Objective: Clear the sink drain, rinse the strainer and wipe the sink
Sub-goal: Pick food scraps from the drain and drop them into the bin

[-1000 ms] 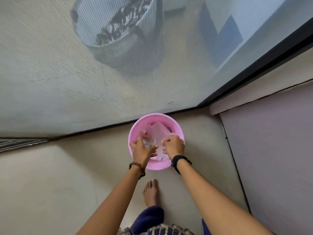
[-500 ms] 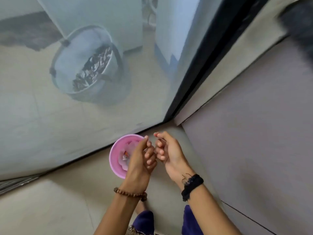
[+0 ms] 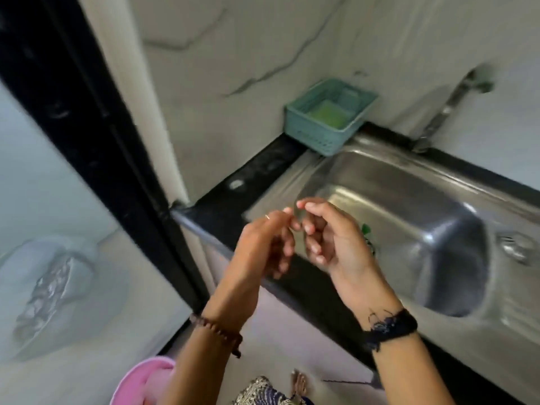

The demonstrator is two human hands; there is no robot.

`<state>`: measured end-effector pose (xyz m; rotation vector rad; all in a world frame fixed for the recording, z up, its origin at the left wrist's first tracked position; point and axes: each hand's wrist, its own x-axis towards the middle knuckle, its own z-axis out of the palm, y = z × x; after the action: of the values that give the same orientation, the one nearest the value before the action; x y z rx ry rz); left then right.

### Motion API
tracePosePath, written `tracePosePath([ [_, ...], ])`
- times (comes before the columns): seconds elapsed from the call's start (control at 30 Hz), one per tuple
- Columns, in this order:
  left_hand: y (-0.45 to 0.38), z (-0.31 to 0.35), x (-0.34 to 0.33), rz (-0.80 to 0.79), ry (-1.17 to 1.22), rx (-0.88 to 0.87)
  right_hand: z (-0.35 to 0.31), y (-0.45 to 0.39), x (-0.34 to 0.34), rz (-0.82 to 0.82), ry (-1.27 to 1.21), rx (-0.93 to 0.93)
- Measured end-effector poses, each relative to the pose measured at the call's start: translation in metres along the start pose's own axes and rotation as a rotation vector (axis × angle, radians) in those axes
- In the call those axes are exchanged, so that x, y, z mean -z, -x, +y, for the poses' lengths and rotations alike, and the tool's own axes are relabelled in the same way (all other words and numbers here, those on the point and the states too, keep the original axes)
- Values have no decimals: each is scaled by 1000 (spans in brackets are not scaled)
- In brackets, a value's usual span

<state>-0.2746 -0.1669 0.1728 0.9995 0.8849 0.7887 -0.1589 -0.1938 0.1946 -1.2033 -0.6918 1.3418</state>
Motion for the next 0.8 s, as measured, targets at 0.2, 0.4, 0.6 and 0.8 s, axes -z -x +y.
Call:
tracePosePath([
  [0.2,-99,-24,-101,-139,-555,120,-36,-41,142,327,245,-30],
  [0.4,-188,-88,-152,-145,-925,305,0,-99,255,403,541,-277],
  [0.6,-235,-152,-172,-44,-935,407,57,-150,305,238,1006,-447],
  [0.8,-256,-202,-172,-223,-1414,426,104,-185,315,154,1503,-238],
])
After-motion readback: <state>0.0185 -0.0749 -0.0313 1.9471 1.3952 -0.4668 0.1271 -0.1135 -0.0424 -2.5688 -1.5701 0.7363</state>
